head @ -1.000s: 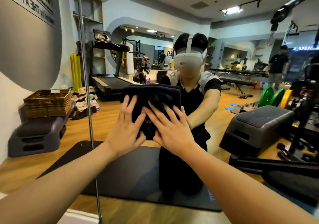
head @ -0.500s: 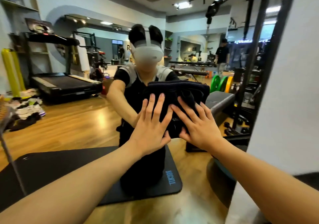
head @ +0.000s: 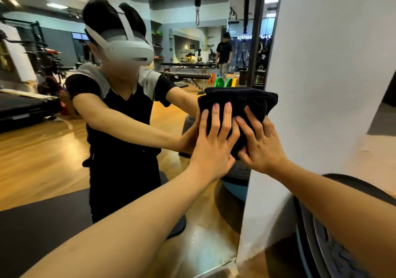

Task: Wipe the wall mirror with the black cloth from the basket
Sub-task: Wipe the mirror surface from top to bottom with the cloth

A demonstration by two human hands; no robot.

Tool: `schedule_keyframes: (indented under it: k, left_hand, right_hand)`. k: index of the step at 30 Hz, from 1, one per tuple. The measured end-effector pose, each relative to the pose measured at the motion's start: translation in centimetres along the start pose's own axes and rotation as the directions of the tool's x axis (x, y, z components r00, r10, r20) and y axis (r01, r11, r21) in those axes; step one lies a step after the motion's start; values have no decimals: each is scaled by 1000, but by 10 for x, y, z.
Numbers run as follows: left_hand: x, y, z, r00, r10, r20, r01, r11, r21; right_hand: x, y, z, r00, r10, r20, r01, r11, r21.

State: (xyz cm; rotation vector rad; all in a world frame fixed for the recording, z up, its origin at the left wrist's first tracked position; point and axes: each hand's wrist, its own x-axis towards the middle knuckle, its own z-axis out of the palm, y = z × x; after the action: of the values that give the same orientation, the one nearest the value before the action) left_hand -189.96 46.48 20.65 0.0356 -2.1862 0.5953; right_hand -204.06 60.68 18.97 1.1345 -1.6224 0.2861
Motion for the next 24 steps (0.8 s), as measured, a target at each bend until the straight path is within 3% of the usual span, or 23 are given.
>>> schedule_keyframes:
  k: [13,20,24]
  left_hand:
    - [-41,17,14,989,69,129,-78,995,69]
    - [-78,-10,8,973,164,161,-186,974,128]
    - [-100,-40,-3,966,179,185,-208,967,147]
  right_hand:
    - [-55,-34,3,971,87,221,-107,991,82]
    - [-65,-94,3,930,160,331,-220,964,152]
    - [-55,-129,5,934,161,320,-225,959,175]
